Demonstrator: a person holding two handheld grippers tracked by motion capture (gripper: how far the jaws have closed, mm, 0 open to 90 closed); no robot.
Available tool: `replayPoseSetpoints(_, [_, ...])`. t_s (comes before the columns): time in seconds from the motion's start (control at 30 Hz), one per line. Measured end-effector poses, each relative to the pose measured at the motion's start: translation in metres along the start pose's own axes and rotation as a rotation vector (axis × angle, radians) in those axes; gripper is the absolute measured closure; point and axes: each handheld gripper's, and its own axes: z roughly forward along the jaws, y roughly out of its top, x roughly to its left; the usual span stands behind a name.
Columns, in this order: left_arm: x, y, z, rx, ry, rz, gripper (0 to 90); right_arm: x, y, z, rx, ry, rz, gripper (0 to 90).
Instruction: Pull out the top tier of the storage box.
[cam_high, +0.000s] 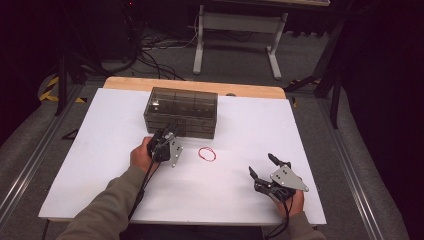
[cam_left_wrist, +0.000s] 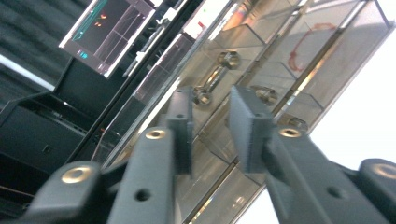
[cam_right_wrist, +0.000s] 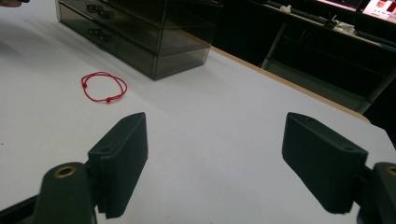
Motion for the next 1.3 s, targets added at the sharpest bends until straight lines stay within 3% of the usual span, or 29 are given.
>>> replayPoseSetpoints(0.07, [0.0021, -0.0019, 0.0030, -0.002, 0.026, 0.006, 69.3, 0.0001, -0.0006, 0.0008, 0.005, 0.002, -0.005, 23.6])
replayPoseSetpoints(0.13, [0.0018, -0.0045, 0.0074, -0.003, 0.015, -0.012, 67.8, 0.0009, -0.0005, 0.0013, 0.010, 0.007, -0.013, 23.6])
replayPoseSetpoints(0.23, [-0.0018, -0.0020, 0.0084, -0.006, 0.028, 0.032, 69.8, 0.0017, -0.0004, 0.0014, 0.008, 0.007, -0.023, 23.6])
replayPoseSetpoints(0.3, [-0.0023, -0.0020, 0.0090, 0.001, 0.031, 0.046, 76.4, 0.0021, -0.0004, 0.0019, 0.011, 0.010, -0.025, 23.7])
replayPoseSetpoints(0.47, [-0.0024, -0.0026, 0.0090, 0.010, 0.036, 0.041, 79.4, 0.0020, -0.0013, 0.0028, 0.015, 0.022, -0.014, 24.4])
replayPoseSetpoints(0.63, [-0.0020, -0.0026, 0.0080, 0.016, 0.024, 0.002, 80.3, 0.0024, -0.0009, 0.0023, 0.014, 0.026, -0.021, 24.8])
replayPoseSetpoints(1.17, [-0.0018, -0.0008, 0.0033, 0.024, 0.014, -0.005, 80.5, 0.0023, -0.0020, 0.0029, 0.021, 0.035, -0.010, 25.2])
replayPoseSetpoints(1.2, [-0.0019, -0.0011, 0.0022, 0.017, 0.015, -0.018, 81.1, 0.0025, -0.0019, 0.0028, 0.020, 0.035, -0.012, 25.2])
replayPoseSetpoints(1.23, [0.0004, -0.0005, -0.0001, 0.004, 0.018, -0.019, 89.8, 0.0025, -0.0017, 0.0026, 0.019, 0.034, -0.012, 25.2])
replayPoseSetpoints(1.3, [-0.0008, -0.0002, -0.0002, 0.014, 0.002, -0.014, 89.7, 0.0024, -0.0017, 0.0025, 0.016, 0.036, -0.010, 25.2])
